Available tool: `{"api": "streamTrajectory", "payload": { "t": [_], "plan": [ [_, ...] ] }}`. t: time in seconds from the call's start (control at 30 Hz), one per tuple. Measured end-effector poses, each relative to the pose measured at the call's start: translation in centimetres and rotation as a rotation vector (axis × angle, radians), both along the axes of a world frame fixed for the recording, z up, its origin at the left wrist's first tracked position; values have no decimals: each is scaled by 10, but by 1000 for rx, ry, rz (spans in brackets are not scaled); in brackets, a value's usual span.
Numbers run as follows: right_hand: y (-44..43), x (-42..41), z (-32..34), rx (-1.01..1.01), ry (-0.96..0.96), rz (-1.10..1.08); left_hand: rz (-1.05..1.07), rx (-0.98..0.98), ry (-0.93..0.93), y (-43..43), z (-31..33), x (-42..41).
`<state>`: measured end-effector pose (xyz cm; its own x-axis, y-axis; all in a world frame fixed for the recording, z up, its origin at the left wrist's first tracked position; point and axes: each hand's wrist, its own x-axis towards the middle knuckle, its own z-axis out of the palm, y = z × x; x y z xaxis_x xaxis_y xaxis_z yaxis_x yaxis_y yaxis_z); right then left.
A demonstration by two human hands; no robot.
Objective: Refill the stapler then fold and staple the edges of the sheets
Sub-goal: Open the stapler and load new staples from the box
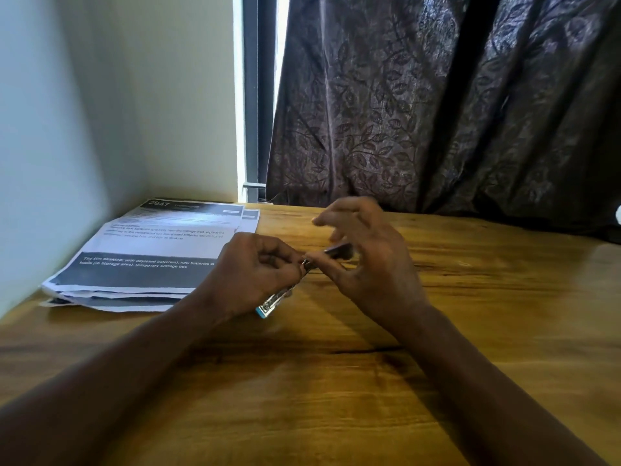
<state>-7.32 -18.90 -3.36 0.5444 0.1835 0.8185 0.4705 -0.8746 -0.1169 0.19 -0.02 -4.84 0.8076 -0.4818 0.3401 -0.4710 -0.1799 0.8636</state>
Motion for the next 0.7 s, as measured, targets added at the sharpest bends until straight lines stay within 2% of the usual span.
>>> {"api": "streamTrajectory", "payload": {
  "t": [0.13,0.23,0.37,0.57,0.7],
  "plan": [
    [4,5,-1,241,17,10,-45,-67,112,-6,-4,-3],
    [6,9,-7,389,130,9,-92,-105,231,-8,-6,-6],
    [4,15,-15,481,201,82,-207,-99,319,-8,-10,-8],
    [-1,21,-17,576,141,113,-285,-119,381,-8,-10,-5],
    [-2,22,-19,677,179,151,-336,-106,372,-7,-11,-3]
  ]
}}
